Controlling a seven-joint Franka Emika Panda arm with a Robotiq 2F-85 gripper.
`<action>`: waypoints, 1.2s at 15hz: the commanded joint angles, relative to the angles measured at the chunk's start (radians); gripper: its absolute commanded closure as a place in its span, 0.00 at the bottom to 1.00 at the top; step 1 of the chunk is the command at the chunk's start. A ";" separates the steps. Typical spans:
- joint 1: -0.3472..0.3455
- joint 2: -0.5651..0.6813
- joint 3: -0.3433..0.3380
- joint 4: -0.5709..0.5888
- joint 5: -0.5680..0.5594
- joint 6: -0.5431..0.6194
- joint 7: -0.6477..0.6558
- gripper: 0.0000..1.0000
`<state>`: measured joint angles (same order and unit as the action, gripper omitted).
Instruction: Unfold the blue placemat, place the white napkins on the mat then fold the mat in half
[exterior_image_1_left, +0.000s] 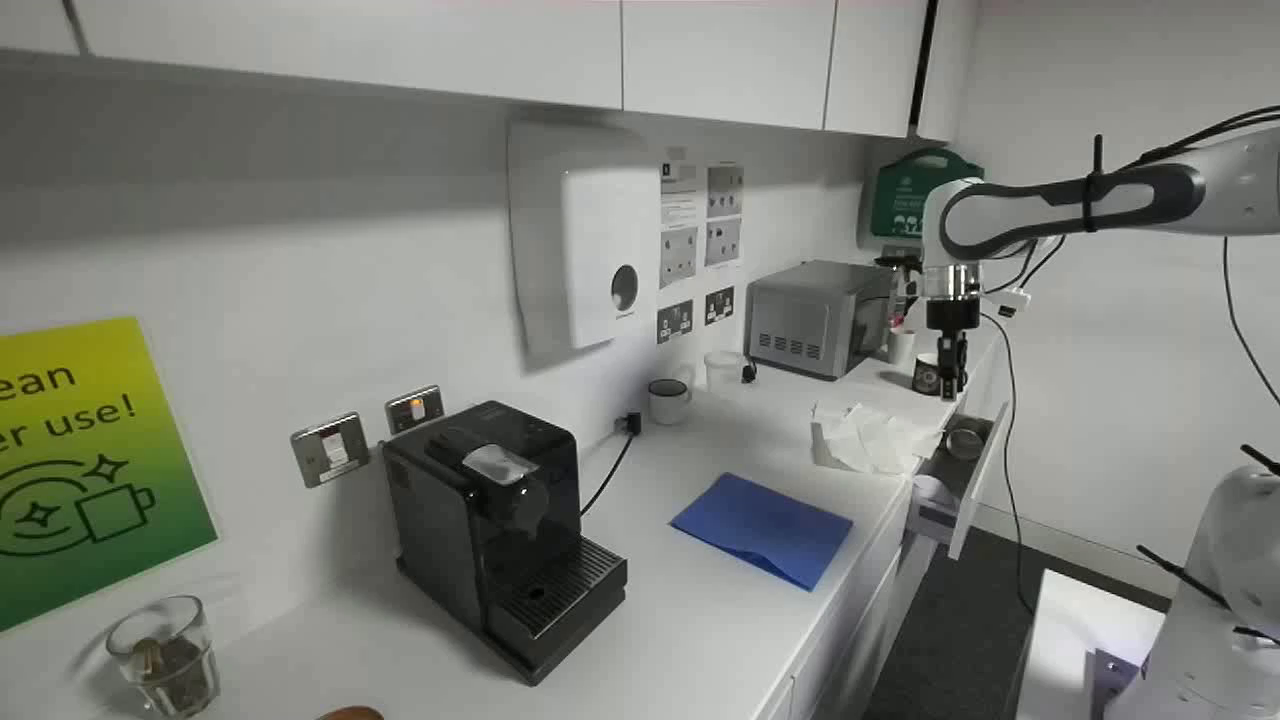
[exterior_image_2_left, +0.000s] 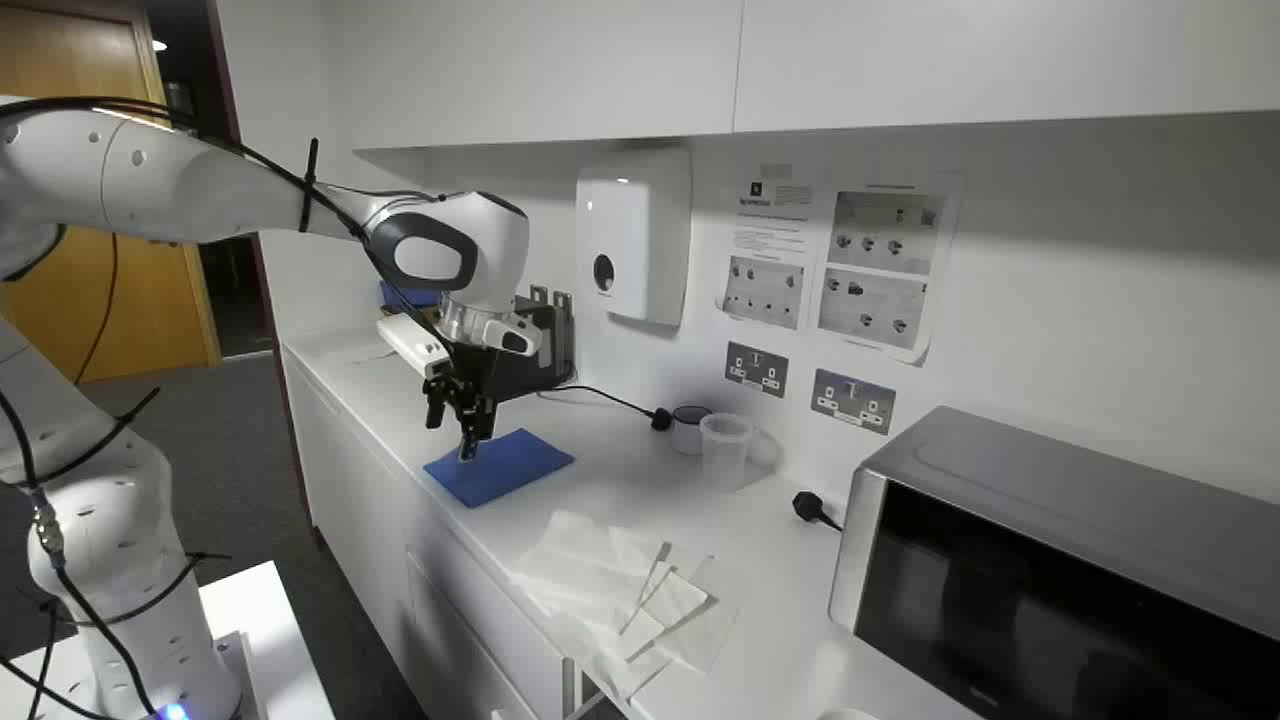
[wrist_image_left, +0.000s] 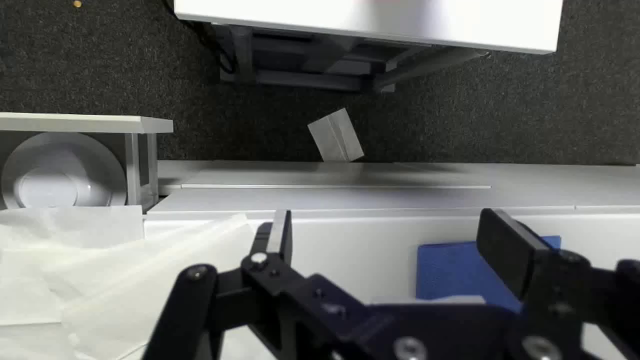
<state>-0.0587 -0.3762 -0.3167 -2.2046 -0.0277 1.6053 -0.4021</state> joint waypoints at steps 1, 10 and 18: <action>-0.028 0.004 0.024 0.002 0.008 -0.002 -0.008 0.00; 0.001 0.014 0.108 0.022 0.025 0.069 0.117 0.00; 0.107 0.117 0.356 0.143 0.016 0.154 0.363 0.00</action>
<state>0.0210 -0.3486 -0.0205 -2.1472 -0.0075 1.7439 -0.1102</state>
